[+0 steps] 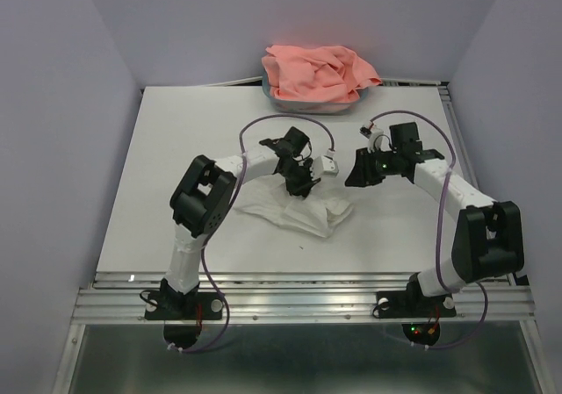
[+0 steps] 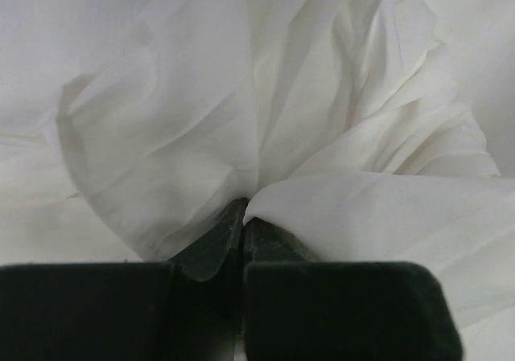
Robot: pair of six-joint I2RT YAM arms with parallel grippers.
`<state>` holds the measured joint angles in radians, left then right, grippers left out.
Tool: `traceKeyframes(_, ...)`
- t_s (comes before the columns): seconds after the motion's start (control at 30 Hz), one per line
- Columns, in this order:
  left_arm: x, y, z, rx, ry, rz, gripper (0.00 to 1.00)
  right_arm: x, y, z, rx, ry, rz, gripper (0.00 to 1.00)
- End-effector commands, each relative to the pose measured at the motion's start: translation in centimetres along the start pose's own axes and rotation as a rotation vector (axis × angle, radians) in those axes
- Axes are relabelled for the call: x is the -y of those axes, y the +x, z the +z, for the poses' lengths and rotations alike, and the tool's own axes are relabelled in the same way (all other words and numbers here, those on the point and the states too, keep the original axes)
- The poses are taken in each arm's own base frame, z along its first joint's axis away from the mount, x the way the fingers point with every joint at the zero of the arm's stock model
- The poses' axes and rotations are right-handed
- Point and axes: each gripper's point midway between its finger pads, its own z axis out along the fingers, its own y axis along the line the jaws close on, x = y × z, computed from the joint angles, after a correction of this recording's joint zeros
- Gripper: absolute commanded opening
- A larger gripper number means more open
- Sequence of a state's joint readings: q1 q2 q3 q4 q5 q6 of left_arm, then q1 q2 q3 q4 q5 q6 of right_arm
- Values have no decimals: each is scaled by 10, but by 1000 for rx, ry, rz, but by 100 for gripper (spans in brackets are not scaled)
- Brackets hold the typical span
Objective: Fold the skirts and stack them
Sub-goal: Fold the skirt
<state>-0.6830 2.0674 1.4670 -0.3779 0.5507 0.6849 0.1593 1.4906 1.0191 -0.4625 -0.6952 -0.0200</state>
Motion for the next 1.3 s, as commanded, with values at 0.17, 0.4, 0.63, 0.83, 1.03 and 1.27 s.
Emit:
traceKeyframes(0.17,21,66,-10,-293,196,204,11,17,21,13,78,7,-286,35)
traceKeyframes(0.4,14,82,-23,-335,231,376,18,11,49,32,79,-9,-358,33)
traceKeyframes(0.63,9,54,-28,-200,267,455,51,-13,48,54,73,-90,-225,33)
traceKeyframes(0.83,-16,12,-52,-137,76,416,58,-31,47,67,15,-181,-148,32)
traceKeyframes(1.03,-68,-44,-107,12,-174,265,59,-53,60,77,-51,-244,-132,30)
traceKeyframes(1.27,-87,-66,-167,126,-379,170,62,-73,59,81,-52,-317,-77,31)
